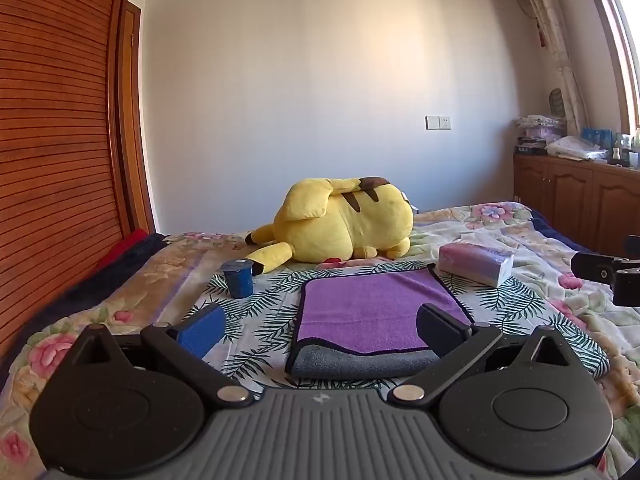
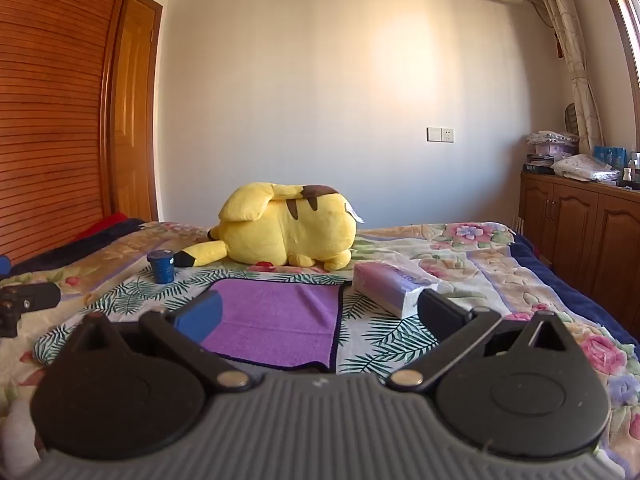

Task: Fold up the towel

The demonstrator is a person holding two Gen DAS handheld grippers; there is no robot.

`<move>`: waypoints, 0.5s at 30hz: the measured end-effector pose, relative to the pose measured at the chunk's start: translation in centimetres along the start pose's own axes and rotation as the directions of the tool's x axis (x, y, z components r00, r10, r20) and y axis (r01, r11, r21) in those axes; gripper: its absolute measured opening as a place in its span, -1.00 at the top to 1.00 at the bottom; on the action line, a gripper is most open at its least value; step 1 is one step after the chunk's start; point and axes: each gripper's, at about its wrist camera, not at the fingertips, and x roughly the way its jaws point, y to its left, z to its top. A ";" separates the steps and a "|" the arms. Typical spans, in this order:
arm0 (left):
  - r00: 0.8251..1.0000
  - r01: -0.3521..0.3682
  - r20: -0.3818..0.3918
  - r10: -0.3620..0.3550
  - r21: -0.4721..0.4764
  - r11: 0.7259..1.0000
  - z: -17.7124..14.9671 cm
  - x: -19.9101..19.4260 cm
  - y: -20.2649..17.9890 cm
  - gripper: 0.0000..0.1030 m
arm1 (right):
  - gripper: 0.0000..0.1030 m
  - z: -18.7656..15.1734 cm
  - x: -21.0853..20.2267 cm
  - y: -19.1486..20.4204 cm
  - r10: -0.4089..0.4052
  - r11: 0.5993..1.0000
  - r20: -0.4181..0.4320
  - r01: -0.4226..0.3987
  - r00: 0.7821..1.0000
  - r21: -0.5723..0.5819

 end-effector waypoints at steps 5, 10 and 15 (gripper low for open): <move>1.000 0.000 0.002 0.000 0.000 1.000 0.0 0.0 0.0 -0.69 | -1.00 0.0 0.0 0.0 0.000 1.000 0.002 0.000 1.000 -0.001; 1.000 -0.001 0.004 0.001 0.003 1.000 0.0 0.0 0.0 -0.69 | -1.00 -0.1 0.0 0.0 -0.001 1.000 0.002 0.001 1.000 -0.003; 1.000 -0.002 0.006 0.002 0.003 1.000 0.0 0.0 0.0 -0.69 | -1.00 -0.1 0.0 -0.1 -0.001 1.000 0.003 0.001 1.000 -0.002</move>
